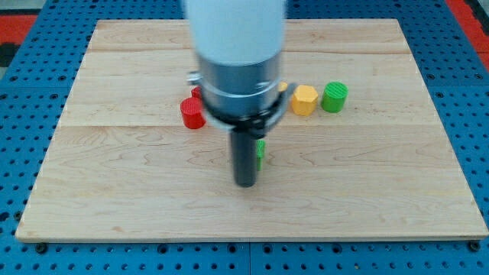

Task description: Push the green star into the blue triangle

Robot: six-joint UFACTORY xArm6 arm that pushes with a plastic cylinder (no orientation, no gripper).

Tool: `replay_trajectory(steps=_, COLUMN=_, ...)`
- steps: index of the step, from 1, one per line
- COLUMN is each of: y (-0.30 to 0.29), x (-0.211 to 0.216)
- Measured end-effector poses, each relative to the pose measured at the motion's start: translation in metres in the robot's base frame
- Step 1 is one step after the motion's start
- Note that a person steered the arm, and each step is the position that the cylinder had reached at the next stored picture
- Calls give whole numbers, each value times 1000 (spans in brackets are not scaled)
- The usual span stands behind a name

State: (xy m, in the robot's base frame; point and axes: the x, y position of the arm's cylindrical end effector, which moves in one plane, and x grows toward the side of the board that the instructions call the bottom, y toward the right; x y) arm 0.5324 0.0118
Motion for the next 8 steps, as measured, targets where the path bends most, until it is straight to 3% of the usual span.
replay_trajectory(steps=1, y=-24, x=-55)
replay_trajectory(steps=2, y=-9, x=-48)
replay_trajectory(steps=3, y=71, x=-59)
replay_trajectory(steps=4, y=195, x=-126)
replay_trajectory(steps=5, y=221, x=-187)
replay_trajectory(steps=6, y=175, x=-181)
replay_trajectory(steps=8, y=151, x=-102)
